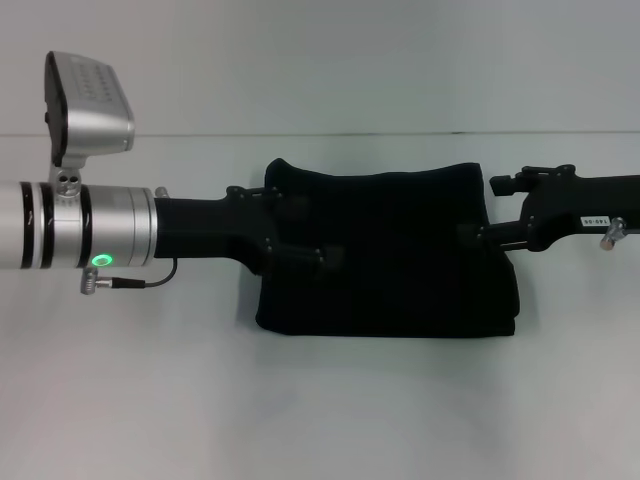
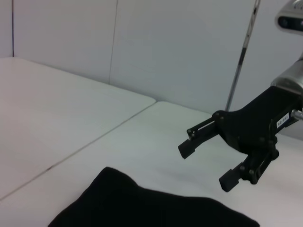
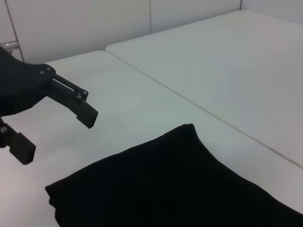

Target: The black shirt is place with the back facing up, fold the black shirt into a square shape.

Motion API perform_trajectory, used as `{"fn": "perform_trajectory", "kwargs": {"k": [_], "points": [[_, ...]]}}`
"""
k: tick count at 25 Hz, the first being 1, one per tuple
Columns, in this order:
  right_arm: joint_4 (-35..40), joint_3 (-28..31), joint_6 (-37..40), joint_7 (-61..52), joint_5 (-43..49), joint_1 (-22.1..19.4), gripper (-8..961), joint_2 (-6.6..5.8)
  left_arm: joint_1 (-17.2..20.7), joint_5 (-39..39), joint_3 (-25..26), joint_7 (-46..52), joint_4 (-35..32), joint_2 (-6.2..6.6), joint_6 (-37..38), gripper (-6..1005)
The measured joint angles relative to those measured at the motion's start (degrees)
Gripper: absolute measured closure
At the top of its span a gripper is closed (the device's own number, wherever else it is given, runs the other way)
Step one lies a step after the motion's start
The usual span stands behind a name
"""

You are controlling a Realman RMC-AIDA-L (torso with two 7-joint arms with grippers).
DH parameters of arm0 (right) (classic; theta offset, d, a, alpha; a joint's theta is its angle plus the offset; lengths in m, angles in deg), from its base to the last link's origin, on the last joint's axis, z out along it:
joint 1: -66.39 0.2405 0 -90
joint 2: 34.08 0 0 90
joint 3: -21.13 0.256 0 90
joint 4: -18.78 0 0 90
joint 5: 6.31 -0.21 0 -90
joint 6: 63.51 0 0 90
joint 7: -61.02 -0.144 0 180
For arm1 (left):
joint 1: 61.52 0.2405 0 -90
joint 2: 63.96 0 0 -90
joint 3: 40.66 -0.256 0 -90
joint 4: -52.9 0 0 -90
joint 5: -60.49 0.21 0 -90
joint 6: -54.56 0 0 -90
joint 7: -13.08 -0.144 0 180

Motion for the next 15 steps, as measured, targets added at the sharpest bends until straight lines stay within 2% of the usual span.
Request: {"fn": "perform_trajectory", "kwargs": {"k": [15], "points": [[-0.1, 0.01, -0.44, 0.63, 0.18, 0.28, 22, 0.48, 0.09, 1.65, 1.49, 0.23, -0.25, 0.17, -0.14, 80]]}}
